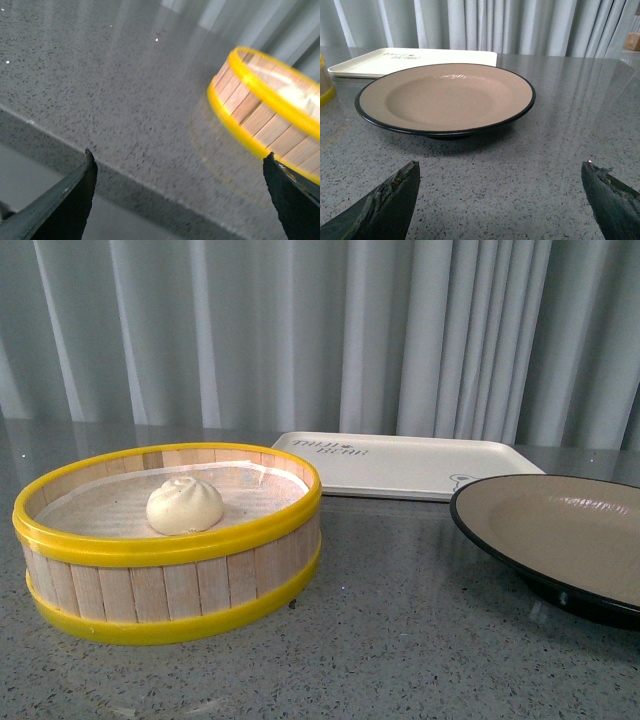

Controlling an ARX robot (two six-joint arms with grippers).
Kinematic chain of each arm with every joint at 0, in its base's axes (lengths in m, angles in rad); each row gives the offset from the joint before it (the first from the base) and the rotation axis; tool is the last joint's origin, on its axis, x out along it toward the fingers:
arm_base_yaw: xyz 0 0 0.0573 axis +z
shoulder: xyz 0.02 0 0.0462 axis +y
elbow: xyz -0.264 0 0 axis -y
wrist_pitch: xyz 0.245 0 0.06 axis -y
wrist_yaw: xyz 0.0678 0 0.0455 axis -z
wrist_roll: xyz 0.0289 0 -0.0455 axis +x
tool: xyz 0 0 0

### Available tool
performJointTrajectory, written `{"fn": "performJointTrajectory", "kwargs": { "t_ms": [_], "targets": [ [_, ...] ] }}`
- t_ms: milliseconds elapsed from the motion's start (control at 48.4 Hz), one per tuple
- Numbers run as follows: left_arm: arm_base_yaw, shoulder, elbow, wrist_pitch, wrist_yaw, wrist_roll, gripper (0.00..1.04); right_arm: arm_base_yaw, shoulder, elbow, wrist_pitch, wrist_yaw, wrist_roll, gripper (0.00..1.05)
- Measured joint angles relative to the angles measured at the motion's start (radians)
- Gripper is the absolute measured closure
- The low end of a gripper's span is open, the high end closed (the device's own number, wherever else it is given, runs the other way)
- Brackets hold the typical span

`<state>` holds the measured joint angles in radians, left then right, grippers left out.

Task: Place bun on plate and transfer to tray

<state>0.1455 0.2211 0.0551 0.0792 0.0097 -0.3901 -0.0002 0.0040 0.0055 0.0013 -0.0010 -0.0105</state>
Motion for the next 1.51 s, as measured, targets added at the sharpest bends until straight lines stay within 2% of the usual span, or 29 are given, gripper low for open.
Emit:
{"fn": "performJointTrajectory", "kwargs": {
  "t_ms": [83,165,310,372,413,661,909,1136,1178,1260,1508],
  "targets": [
    [0.098,0.116,0.034,0.132,0.138,-0.060,0.07,0.000,0.000,0.000,0.000,0.000,0.000,0.08],
    [0.148,0.269,0.070,0.291,0.223,-0.090,0.07,0.000,0.000,0.000,0.000,0.000,0.000,0.08],
    [0.107,0.555,0.159,0.612,0.282,-0.101,0.07,0.000,0.000,0.000,0.000,0.000,0.000,0.08],
    [0.069,0.657,0.218,0.696,0.293,-0.081,0.07,0.000,0.000,0.000,0.000,0.000,0.000,0.08],
    [0.044,0.710,0.261,0.697,0.315,-0.062,0.07,0.000,0.000,0.000,0.000,0.000,0.000,0.08],
    [-0.114,0.842,0.446,0.650,0.411,0.108,0.07,0.000,0.000,0.000,0.000,0.000,0.000,0.08],
    [-0.275,0.966,0.680,0.488,0.385,0.243,0.07,0.000,0.000,0.000,0.000,0.000,0.000,0.08],
    [-0.372,1.082,0.882,0.171,0.200,0.474,0.07,0.000,0.000,0.000,0.000,0.000,0.000,0.08],
    [-0.388,1.105,0.917,0.101,0.135,0.529,0.07,0.000,0.000,0.000,0.000,0.000,0.000,0.08],
    [-0.405,1.141,0.966,0.029,0.071,0.584,0.07,0.000,0.000,0.000,0.000,0.000,0.000,0.08],
    [-0.385,1.225,1.085,-0.165,0.052,0.515,0.07,0.000,0.000,0.000,0.000,0.000,0.000,0.08]
  ]
}}
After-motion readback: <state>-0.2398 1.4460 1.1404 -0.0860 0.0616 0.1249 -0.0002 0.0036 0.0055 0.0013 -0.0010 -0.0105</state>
